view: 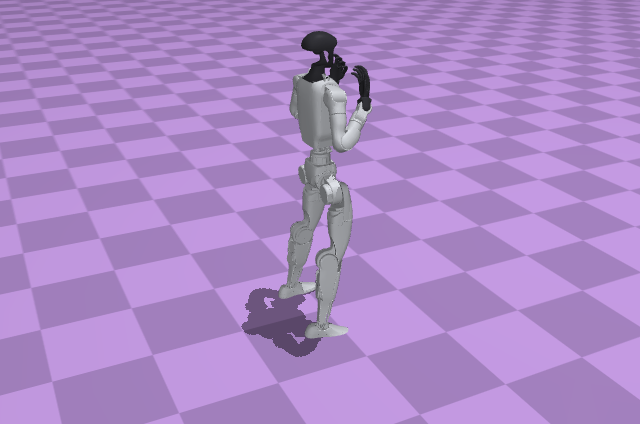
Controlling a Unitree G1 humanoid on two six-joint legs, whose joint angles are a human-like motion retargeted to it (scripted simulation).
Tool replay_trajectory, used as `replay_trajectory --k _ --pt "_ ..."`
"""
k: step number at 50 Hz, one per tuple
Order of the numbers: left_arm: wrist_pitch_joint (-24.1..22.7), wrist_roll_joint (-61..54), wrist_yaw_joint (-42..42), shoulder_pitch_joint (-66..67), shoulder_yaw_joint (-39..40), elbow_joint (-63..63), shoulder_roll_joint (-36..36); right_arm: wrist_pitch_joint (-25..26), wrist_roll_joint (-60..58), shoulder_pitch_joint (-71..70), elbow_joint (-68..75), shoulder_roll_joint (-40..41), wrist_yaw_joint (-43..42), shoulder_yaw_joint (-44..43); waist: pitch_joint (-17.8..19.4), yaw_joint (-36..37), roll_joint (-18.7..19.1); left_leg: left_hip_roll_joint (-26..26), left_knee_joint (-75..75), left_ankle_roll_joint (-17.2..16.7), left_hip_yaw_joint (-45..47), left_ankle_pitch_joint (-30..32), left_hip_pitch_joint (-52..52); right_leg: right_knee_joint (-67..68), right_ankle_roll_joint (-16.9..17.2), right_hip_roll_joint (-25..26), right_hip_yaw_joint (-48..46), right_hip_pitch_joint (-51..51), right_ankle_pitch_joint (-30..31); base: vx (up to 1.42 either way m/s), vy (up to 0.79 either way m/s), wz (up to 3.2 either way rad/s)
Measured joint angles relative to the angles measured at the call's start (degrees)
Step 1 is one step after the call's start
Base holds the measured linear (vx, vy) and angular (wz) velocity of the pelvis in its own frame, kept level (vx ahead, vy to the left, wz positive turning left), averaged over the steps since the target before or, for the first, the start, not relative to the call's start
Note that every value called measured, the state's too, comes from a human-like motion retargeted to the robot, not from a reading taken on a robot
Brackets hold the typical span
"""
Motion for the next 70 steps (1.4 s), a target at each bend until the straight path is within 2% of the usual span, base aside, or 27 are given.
replay_trajectory --k 5,10,15,17,20,22,25,27,28,30,32,33,35,37,38,40,42,44,48,50,53,57,60,62,66,70 --pt "3.58 3.14 2.0 -1.19 -3.46 -0.56 -1.25 0.41 -15.84 -7.86 -2.05 -3.15 -5.29 3.31 -1.78 0.63 -0.38 -0.08 -0.41 0.5 0.84 0.24 -0.19 -0.86 0.0 -0.03 0.79 -0.47 0.6 0.0 0.0 0.0" --pt "5.72 0.72 -0.94 2.53 0.56 2.25 1.06 1.33 -26.68 -12.76 -1.25 -8.26 -5.19 2.82 -0.4 0.9 -0.22 0.15 -0.13 0.64 0.44 0.12 0.09 -0.07 0.0 0.15 0.4 -0.21 0.04 0.0 0.0 0.0" --pt "6.39 2.08 -3.56 15.97 6.75 3.26 5.93 2.46 -28.94 -4.13 0.89 -11.05 -2.05 0.8 -1.63 2.61 -0.18 0.74 -0.4 0.42 1.84 -0.14 0.21 -1.26 0.0 0.82 1.61 -0.49 0.69 0.0 0.0 0.0" --pt "7.23 8.2 -3.34 15.73 8.74 6.63 6.61 3.69 -32.56 -3.51 5.07 -12.65 0.0 -1.13 0.21 1.84 -0.09 0.66 -0.13 0.38 0.82 -0.22 0.5 -0.26 0.0 0.66 0.59 0.09 -0.11 0.01 -0.01 0.15" --pt "8.71 17.71 -2.68 17.75 11.49 6.5 7.23 5.19 -41.54 0.8 7.36 -15.15 2.29 -5.32 0.91 2.11 0.04 0.76 -0.22 0.16 0.7 -0.27 0.86 -0.2 0.0 0.76 0.37 0.49 -0.31 0.0 0.0 0.0" --pt "8.88 18.4 -3.11 17.38 12.45 5.29 6.16 5.59 -44.34 3.37 7.27 -16.17 3.71 -8.21 1.03 2.26 0.17 0.84 -0.22 -0.02 0.53 -0.29 0.86 -0.19 0.0 0.84 0.15 0.6 -0.33 0.0 0.0 0.0" --pt "7.19 11.96 -4.03 14.39 13.2 2.94 3.18 5.84 -38.33 5.7 5.81 -16.08 4.7 -11.43 1.69 2.1 0.59 0.98 0.01 -0.2 -0.08 -0.61 1.36 -0.46 0.0 0.99 -0.48 1.69 -0.3 0.0 0.0 0.0" --pt "6.13 6.48 -4.92 14.15 12.83 -0.77 1.06 5.67 -30.93 7.97 2.66 -14.4 4.73 -11.83 -0.91 3.05 0.43 1.07 -0.24 -0.49 0.74 -0.41 0.33 -1.2 0.0 1.14 0.31 0.41 0.38 0.0 0.0 0.0" --pt "5.47 3.56 -5.15 10.61 12.15 -0.06 -0.34 5.61 -26.09 5.74 3.09 -13.92 4.74 -11.75 0.31 2.14 0.56 0.91 0.05 -0.41 -0.3 -0.55 0.65 -0.71 0.0 0.94 -0.67 1.26 -0.07 0.0 0.01 0.24" --pt "4.8 -1.2 -5.56 10.14 10.79 -2.63 -1.76 5.03 -17.79 5.62 0.3 -11.99 4.35 -10.69 -1.88 2.71 0.36 0.91 -0.25 -0.56 0.38 -0.31 -0.17 -1.33 0.0 0.99 -0.02 0.19 0.5 0.0 0.0 0.0" --pt "4.73 -3.73 -5.35 6.48 8.93 -0.35 -2.66 4.61 -9.65 0.93 0.91 -10.36 3.97 -8.46 -0.91 1.34 0.32 0.56 0.02 -0.47 -0.86 -0.28 -0.18 -0.51 0.0 0.59 -1.2 0.69 -0.14 0.01 0.01 0.21" --pt "4.68 -4.01 -4.72 8.2 8.4 -1.17 -1.97 4.33 -5.66 1.17 -0.6 -9.34 3.47 -7.17 -1.92 1.55 0.22 0.55 -0.15 -0.43 -0.44 -0.22 -0.42 -1.04 0.0 0.62 -0.81 0.37 0.22 0.0 0.0 0.0" --pt "4.97 -1.82 -3.58 6.9 7.41 2.66 -0.63 4.22 1.28 -2.58 0.86 -7.68 3.46 -4.04 -0.69 0.22 0.14 0.22 0.13 -0.25 -1.49 -0.25 -0.26 -0.24 0.0 0.22 -1.8 0.93 -0.45 0.01 0.01 0.19" --pt "5.43 5.14 -1.52 11.37 7.56 3.44 2.97 4.68 5.14 -0.73 0.3 -6.56 3.29 -1.47 -1.74 0.41 -0.09 0.17 -0.15 -0.13 -1.01 -0.17 -0.52 -0.87 0.0 0.21 -1.36 0.56 -0.08 0.0 0.0 0.0" --pt "6.01 9.65 -0.84 10.78 7.52 6.25 4.48 5.23 5.48 -1.76 2.34 -6.39 3.57 -0.51 -0.68 -0.17 -0.14 0.05 0.09 -0.06 -1.57 -0.24 -0.36 -0.27 0.0 0.03 -1.89 0.91 -0.54 0.01 0.0 0.2" --pt "7.6 19.57 -0.11 12.11 7.69 9.55 7.74 6.62 2.16 -0.93 5.3 -6.79 3.89 0.1 0.26 -0.36 -0.3 0.01 0.19 0.03 -1.81 -0.31 -0.14 0.06 0.0 -0.04 -2.14 1.18 -0.82 0.0 0.0 0.11" --pt "9.44 27.39 -0.94 14.09 8.04 11.06 9.79 7.88 -7.46 1.39 7.67 -8.48 4.42 -1.19 0.75 -0.15 -0.46 0.12 0.21 0.06 -1.75 -0.38 -0.06 0.19 0.0 0.05 -2.11 1.18 -0.88 0.0 0.0 0.0" --pt "10.64 30.24 -1.97 15.67 8.4 11.36 10.02 8.04 -20.92 4.02 9.32 -11.12 4.67 -3.4 1.16 0.16 -0.55 0.32 0.2 0.0 -1.6 -0.45 0.02 0.29 0.0 0.24 -2.01 1.11 -0.87 0.0 0.0 0.0" --pt "9.62 24.93 -2.41 16.51 9.68 9.35 6.5 6.0 -46.89 9.48 10.07 -17.67 4.69 -8.19 2.69 0.74 -0.05 1.01 0.33 -0.22 -1.39 -0.91 1.02 0.16 0.0 0.95 -1.9 2.05 -0.76 0.0 0.0 0.0" --pt "8.94 20.88 -2.37 15.77 9.99 8.48 4.29 4.91 -55.41 11.9 10.22 -20.28 4.55 -9.71 3.15 1.01 0.29 1.31 0.36 -0.41 -1.23 -1.04 1.39 0.13 0.0 1.26 -1.8 2.33 -0.69 0.0 0.0 0.0" --pt "8.49 20.41 -1.96 14.89 9.53 8.36 3.64 3.86 -61.8 14.92 10.97 -22.62 4.34 -10.93 2.77 1.23 0.47 1.5 0.27 -0.72 -0.88 -0.91 1.1 0.37 0.0 1.45 -1.51 1.69 -0.69 0.0 0.0 0.0" --pt "7.51 34.01 1.14 17.08 8.71 9.38 9.31 3.34 -60.49 18.31 10.83 -23.48 3.76 -13.28 2.15 0.86 0.47 1.58 0.24 -0.93 -0.48 -0.73 0.54 0.71 0.0 1.5 -1.14 0.74 -0.81 0.0 0.0 0.0" --pt "8.65 45.94 2.75 21.49 8.7 11.4 15.42 4.22 -53.17 20.04 9.84 -22.23 3.89 -15.76 2.0 0.3 0.34 1.62 0.29 -0.88 -0.25 -0.73 0.42 0.77 0.0 1.52 -0.91 0.48 -0.87 0.0 0.0 0.0" --pt "10.14 48.94 2.08 25.18 9.3 13.19 18.11 5.04 -46.69 20.62 9.68 -20.73 3.96 -16.91 1.8 0.05 0.19 1.68 0.33 -0.84 -0.09 -0.73 0.26 0.75 0.0 1.57 -0.76 0.24 -0.85 0.0 0.0 0.0" --pt "12.11 44.75 -0.76 31.89 11.55 14.86 19.68 6.48 -37.02 21.96 11.56 -18.72 4.56 -17.76 1.27 0.04 0.02 2.01 0.44 -0.98 0.27 -0.78 -0.2 0.64 0.0 1.92 -0.46 -0.36 -0.66 0.0 0.0 0.0" --pt "12.41 38.36 -3.83 34.65 12.92 15.22 18.78 6.84 -41.9 25.21 15.04 -20.08 6.52 -18.21 0.85 0.34 0.03 2.51 0.5 -1.3 0.57 -0.84 -0.58 0.58 0.0 2.45 -0.25 -0.88 -0.43 0.0 0.0 0.0"
